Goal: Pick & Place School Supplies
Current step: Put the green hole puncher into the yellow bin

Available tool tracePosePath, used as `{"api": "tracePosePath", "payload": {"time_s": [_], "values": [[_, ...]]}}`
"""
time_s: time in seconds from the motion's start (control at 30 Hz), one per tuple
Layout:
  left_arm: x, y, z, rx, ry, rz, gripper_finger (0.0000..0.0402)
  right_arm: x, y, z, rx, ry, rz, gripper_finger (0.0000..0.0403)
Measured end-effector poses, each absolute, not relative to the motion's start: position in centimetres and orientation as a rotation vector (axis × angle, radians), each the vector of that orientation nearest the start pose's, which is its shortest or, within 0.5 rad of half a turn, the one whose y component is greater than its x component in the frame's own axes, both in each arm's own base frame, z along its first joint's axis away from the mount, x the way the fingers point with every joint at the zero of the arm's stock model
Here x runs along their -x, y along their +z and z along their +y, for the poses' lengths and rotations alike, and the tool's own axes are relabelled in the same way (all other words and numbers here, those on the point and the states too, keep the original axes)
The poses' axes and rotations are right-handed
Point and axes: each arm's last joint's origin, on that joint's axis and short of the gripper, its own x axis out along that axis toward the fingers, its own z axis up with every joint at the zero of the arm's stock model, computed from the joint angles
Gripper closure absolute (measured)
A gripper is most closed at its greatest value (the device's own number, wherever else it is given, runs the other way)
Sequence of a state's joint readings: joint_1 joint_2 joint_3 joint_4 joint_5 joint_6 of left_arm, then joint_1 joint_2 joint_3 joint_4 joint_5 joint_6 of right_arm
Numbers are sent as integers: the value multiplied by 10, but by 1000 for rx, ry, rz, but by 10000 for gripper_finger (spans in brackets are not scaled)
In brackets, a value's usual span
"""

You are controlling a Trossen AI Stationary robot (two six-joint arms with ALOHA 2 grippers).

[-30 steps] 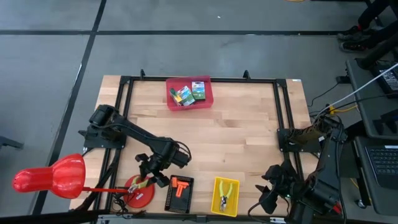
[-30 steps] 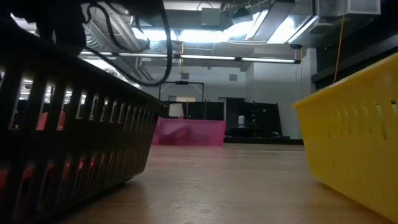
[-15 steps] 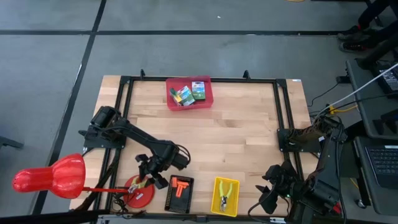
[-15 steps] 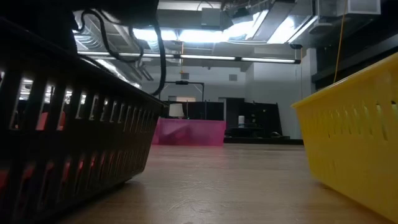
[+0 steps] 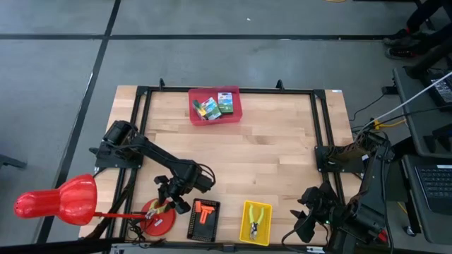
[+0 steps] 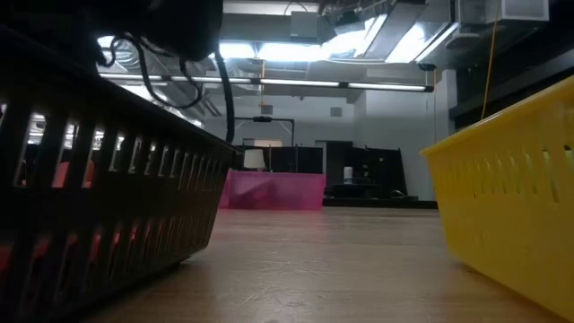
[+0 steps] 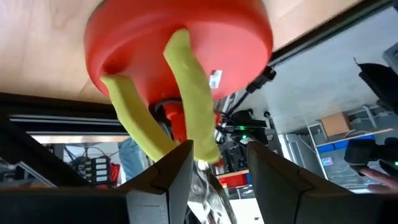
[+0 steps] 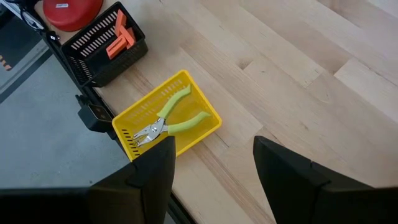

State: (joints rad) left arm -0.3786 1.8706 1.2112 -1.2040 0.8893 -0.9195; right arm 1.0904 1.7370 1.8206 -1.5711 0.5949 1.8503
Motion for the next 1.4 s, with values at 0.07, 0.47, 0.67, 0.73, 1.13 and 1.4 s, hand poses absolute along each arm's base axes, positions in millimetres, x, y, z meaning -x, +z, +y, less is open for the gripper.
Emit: {"api": "tracePosePath", "payload": {"time_s": [0.07, 0.47, 0.67, 0.73, 1.13, 1.4], "values": [[-272, 166, -132, 1034, 84, 2220, 253, -158, 353, 268, -563, -533, 880, 184], [-263, 154, -140, 1029, 42, 2236, 253, -158, 353, 268, -565, -533, 884, 184], [-262, 153, -143, 1022, 35, 2237, 258, -158, 353, 268, -565, -533, 884, 184], [-262, 153, -144, 1018, 29, 2232, 263, -158, 353, 268, -565, -533, 884, 184], [-263, 152, -145, 1011, 33, 2215, 335, -158, 353, 268, -567, -534, 883, 184], [-265, 152, -140, 1005, 31, 2201, 357, -158, 353, 268, -567, -534, 883, 184]]}}
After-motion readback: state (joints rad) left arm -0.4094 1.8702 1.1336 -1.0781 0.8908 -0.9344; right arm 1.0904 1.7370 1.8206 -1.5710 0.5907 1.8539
